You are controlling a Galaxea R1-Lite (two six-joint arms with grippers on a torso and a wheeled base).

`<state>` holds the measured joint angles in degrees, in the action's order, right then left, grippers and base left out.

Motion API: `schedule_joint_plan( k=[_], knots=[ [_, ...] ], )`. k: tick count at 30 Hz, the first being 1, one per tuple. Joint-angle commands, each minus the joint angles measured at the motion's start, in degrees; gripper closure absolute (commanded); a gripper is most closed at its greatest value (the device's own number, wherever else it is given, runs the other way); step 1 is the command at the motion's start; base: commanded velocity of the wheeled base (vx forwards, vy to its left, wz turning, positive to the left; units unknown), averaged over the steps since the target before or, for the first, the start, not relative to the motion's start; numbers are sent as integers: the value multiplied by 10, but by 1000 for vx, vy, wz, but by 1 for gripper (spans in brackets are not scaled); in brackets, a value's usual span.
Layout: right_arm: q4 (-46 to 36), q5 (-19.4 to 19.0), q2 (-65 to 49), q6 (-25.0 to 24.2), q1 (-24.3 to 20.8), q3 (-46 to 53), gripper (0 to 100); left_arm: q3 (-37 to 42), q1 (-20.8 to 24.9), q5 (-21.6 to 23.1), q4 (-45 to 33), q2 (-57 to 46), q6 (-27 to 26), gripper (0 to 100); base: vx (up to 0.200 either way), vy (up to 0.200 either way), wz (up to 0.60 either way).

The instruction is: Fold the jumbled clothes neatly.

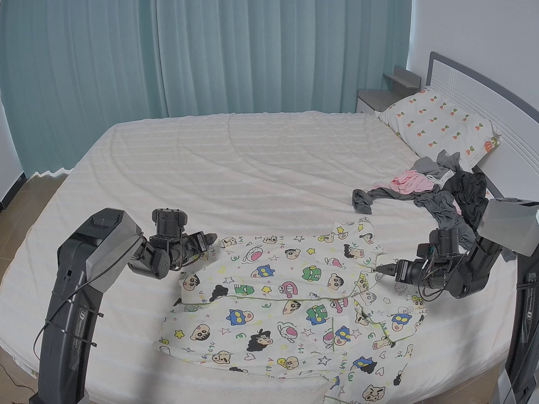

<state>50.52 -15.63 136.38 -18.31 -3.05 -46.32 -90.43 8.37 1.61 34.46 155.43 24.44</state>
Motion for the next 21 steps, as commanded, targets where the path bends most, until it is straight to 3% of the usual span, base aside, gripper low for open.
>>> schedule_joint_plan(
  k=[1,20,21],
  knots=[
    [0,0,1,0,0,-2,0,1,-2,-4,2,-20,-1,0,0,0,0],
    [0,0,1,0,0,-3,0,-8,14,-5,-1,9,3,0,0,0,0],
    [0,0,1,0,0,-3,0,-12,13,-6,0,14,3,100,0,0,0]
  ],
)
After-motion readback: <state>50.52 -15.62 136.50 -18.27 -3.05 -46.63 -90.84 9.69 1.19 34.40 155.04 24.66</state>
